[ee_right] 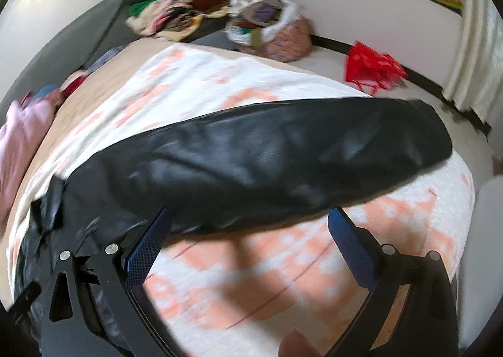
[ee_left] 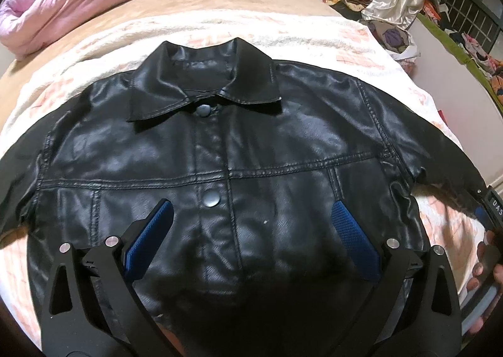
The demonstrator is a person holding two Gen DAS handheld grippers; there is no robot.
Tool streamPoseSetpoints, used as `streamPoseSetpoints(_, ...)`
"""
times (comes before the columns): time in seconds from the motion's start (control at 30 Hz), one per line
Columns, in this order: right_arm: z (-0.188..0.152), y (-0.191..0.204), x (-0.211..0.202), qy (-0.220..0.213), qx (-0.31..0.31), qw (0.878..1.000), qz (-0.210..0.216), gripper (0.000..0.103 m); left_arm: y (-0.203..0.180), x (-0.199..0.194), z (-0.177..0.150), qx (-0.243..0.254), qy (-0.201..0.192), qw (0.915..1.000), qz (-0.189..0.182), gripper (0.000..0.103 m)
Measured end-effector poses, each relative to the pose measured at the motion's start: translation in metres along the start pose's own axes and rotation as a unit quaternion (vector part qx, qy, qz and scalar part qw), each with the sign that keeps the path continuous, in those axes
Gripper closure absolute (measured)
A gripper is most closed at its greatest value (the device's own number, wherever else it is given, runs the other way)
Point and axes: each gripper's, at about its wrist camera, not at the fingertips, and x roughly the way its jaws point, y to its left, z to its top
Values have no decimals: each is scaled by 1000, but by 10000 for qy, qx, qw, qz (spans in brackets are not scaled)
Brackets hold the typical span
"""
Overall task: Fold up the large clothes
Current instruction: 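Move the right tool to the sleeve cuff nearest it and grasp it, then lift the grasped sleeve with the right tool and fold it across the jacket body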
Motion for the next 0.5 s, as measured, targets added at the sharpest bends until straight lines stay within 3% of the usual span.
streamPoseSetpoints(0.13,9,-31,12,-38,580,9982,-135,4,-10,9,9,89,-35,10000,-23,8)
streamPoseSetpoints(0.33,20,-84,32,19,1638,9863,-195,4,-23,22,22,127,-18,9998,-120,8)
streamPoseSetpoints(0.5,26,-122,49,-32,2591,9653,314,4,-29,28,29,127,-18,9998,-166,8)
